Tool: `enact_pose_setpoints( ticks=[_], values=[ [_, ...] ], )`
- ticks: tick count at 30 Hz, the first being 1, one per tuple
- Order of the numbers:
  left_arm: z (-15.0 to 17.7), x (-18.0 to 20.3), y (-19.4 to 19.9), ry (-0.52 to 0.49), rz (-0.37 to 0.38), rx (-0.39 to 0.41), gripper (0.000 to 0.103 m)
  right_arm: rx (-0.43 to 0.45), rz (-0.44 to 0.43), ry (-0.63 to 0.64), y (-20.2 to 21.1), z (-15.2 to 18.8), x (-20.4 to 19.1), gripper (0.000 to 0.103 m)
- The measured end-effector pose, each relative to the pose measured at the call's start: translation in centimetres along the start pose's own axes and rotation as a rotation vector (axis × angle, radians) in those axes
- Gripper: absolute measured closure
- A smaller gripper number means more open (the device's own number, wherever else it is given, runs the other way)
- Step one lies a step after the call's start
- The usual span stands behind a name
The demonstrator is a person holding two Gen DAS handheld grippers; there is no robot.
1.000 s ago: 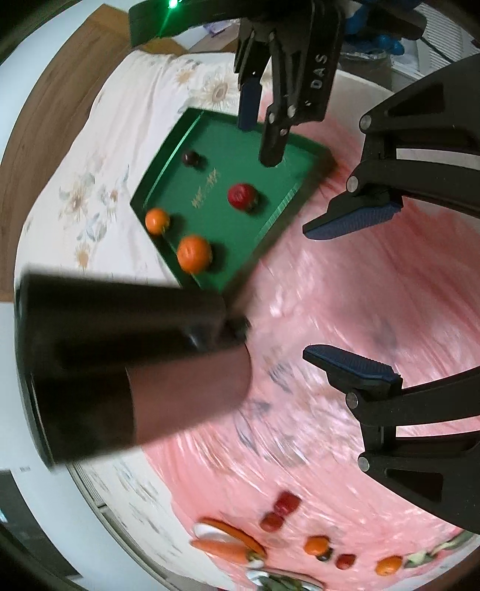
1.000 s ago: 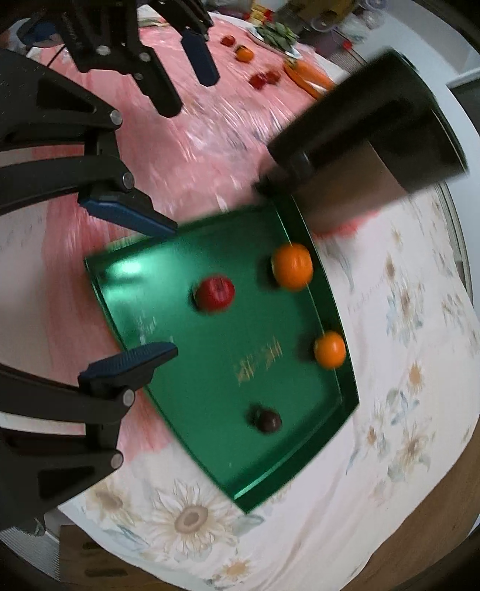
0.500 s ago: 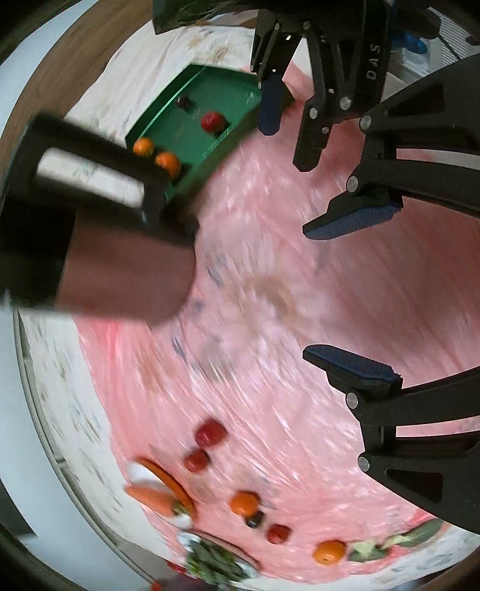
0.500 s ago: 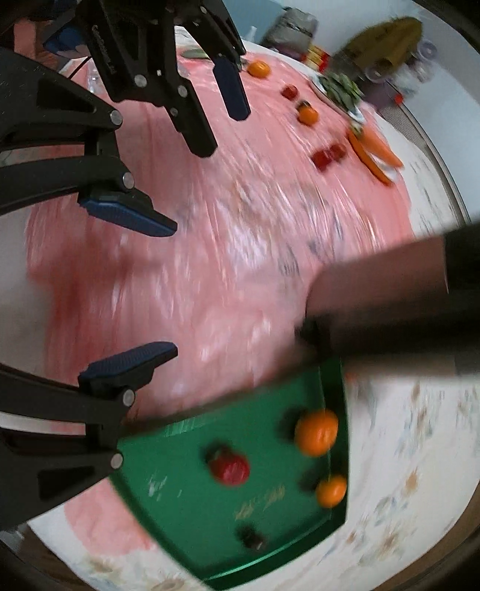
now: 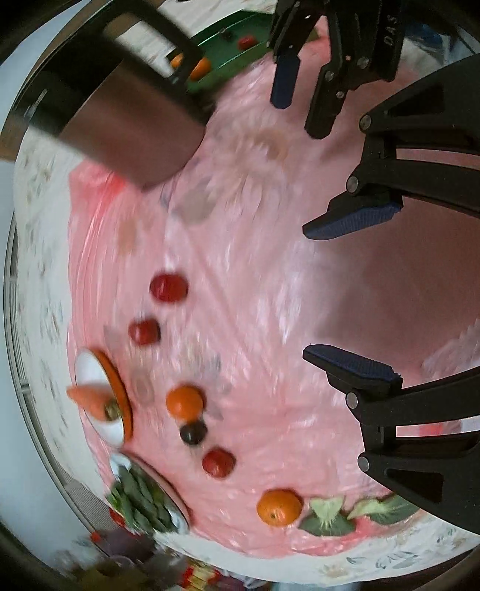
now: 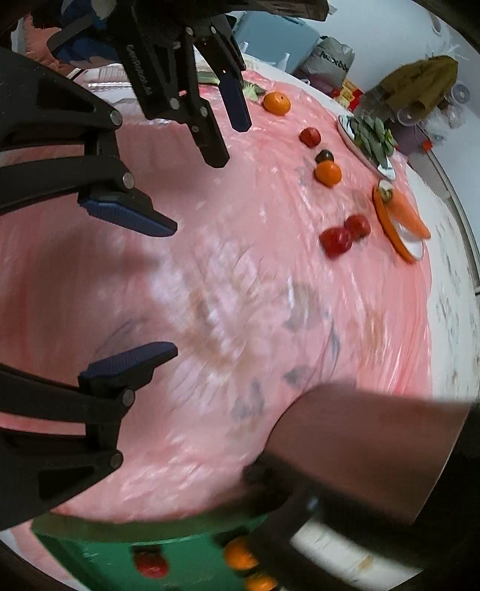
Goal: Organize fruits
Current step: 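Move both open tools back toward the remaining fruit, then grasp a red apple with the left tool while the right tool grasps another red apple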
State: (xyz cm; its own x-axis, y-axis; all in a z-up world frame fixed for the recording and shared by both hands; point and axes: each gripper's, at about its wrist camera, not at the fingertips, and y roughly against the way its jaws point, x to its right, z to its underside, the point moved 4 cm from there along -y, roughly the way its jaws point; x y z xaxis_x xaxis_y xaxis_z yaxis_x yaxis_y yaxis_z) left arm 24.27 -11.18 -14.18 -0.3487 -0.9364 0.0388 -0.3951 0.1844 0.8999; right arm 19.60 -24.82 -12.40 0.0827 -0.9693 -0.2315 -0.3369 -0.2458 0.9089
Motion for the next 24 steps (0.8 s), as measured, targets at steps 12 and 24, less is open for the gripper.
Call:
enact_pose_setpoints(
  ticks=[12,24],
  values=[
    [-3.7,-10.9,-1.1,0.211,-0.086,0.048,0.050,0.055,-0.048,0.093,-3.2,-6.8,-4.5,0.012],
    [-6.0,-18.1,-3.9,0.299,-0.116,0.043,0.050,0.100,-0.038,0.116,-5.9,-12.3,-5.4,0.019]
  ],
)
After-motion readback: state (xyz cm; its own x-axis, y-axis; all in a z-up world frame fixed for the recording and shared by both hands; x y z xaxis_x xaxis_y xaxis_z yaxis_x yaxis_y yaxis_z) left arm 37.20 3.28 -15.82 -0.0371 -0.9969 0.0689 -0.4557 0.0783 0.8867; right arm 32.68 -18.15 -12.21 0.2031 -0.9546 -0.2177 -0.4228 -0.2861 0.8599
